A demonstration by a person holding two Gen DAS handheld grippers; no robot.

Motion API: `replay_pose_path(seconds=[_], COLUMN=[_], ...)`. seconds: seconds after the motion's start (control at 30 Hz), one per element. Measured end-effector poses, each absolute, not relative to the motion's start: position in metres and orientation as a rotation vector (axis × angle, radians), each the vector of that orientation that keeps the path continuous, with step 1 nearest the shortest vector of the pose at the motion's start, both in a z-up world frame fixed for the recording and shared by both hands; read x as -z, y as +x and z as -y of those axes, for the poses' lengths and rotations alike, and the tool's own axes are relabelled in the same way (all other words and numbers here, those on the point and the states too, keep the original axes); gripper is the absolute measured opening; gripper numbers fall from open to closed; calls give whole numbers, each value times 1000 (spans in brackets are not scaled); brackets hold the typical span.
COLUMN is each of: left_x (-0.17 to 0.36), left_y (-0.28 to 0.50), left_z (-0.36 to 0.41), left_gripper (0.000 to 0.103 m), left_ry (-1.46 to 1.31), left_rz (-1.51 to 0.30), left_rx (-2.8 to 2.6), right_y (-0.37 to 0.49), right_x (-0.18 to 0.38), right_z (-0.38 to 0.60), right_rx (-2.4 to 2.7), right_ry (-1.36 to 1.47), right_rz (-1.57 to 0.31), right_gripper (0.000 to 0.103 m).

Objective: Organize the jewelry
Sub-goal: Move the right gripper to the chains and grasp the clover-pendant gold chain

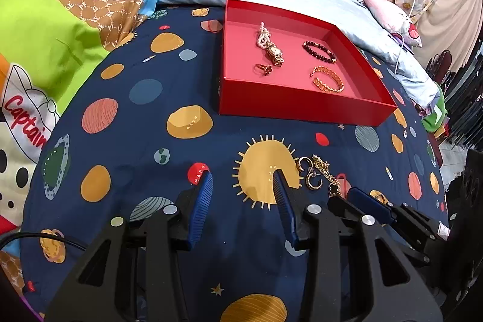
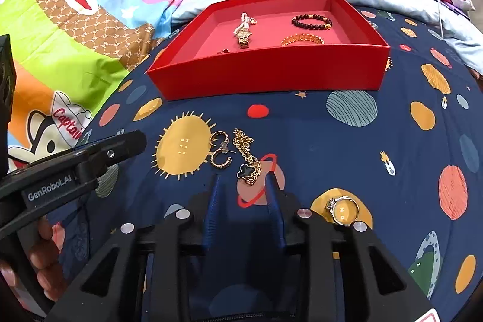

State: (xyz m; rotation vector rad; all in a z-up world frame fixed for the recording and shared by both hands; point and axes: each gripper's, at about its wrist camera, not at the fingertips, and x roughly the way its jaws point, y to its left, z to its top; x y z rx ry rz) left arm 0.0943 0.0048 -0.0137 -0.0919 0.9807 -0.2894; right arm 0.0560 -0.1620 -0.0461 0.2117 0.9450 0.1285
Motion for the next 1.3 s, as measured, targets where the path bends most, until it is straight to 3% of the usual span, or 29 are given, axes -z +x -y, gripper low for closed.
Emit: replay_pose_path(seconds=[0.27, 0.4, 0.57, 0.63, 0.87, 0.97, 1.03, 1.3], left_x=[16, 17, 17, 17, 16, 16, 15, 17], left_y=[93, 92, 90, 89, 84, 82, 81, 81], left_z=[-1, 0, 2, 3, 8, 11, 11, 7], left_gripper=[40, 40, 40, 40, 40, 40, 40, 40], left_ry=[-87, -85, -81, -80, -73, -71, -69, -71], left_rz=[-986, -989, -992, -994, -994, -993, -993, -998], left_rx=[299, 302, 306, 310, 323, 328, 330, 325], right_y=[63, 66, 64, 60, 51, 52, 54, 80], right_x=[49, 49, 49, 44, 34, 36, 39, 46], right_z=[157, 157, 163, 167, 182, 183, 181, 171], right_rx=[-118, -90, -92, -100, -105, -111, -111, -124], right_ry=[179, 153, 173, 195, 209, 218, 219, 195], right_rz=[-936, -935, -936, -922, -916, -929, -936, -949], right_gripper=[27, 13, 11, 0, 0, 9, 21, 23])
